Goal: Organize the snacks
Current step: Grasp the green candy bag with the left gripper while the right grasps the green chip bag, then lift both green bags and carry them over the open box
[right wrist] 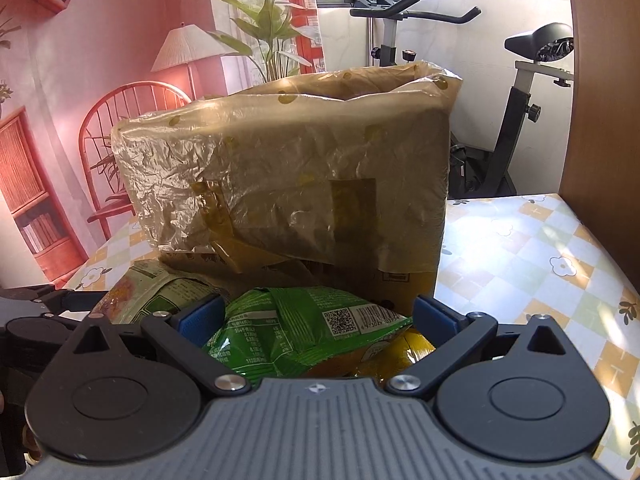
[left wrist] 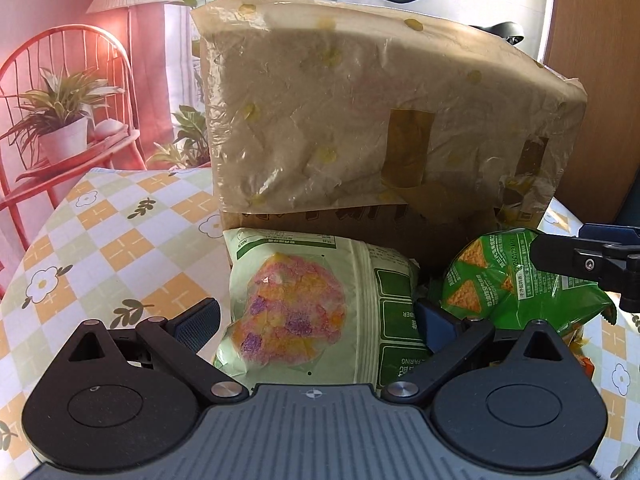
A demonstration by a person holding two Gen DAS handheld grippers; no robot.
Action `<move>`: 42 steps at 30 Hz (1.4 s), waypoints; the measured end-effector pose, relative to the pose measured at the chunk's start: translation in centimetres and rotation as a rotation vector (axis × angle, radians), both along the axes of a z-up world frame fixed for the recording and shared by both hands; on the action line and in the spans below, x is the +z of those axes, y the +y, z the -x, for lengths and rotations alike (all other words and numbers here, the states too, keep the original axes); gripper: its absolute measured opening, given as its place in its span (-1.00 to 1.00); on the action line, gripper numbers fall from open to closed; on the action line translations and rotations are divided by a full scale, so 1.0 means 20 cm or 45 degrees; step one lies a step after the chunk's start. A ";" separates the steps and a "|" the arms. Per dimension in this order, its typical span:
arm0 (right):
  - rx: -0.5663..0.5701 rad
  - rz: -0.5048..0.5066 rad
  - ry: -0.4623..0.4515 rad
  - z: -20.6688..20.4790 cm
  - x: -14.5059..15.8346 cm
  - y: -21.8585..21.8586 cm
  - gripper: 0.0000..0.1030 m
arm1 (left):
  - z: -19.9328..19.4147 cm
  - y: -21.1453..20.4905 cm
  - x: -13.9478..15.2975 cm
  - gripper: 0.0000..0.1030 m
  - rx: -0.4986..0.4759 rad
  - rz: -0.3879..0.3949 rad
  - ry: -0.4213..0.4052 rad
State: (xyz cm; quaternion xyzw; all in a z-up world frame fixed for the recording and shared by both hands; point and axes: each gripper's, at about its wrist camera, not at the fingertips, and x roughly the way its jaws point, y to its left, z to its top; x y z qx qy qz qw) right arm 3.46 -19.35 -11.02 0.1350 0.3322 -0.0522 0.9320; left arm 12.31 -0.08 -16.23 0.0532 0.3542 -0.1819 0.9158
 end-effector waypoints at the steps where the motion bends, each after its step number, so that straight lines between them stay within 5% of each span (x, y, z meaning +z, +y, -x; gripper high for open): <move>1: -0.001 -0.015 0.007 0.00 -0.01 0.00 0.98 | 0.00 0.00 -0.01 0.96 -0.001 0.000 0.008; 4: -0.003 -0.079 0.036 -0.01 -0.03 -0.02 0.99 | -0.01 0.00 -0.02 0.69 0.004 0.028 0.013; 11: -0.024 -0.224 0.108 -0.04 -0.08 -0.05 0.95 | 0.06 0.02 0.03 0.49 0.030 0.088 0.009; 16: -0.044 -0.317 0.122 -0.05 -0.11 -0.07 0.72 | 0.09 0.02 0.06 0.48 0.049 0.072 -0.023; 26: -0.038 -0.290 0.085 0.00 -0.03 -0.06 0.01 | 0.14 -0.01 0.13 0.48 0.106 0.035 -0.112; 42: -0.061 -0.280 -0.018 0.15 0.08 -0.09 -0.04 | 0.26 -0.02 0.23 0.48 0.154 0.006 -0.209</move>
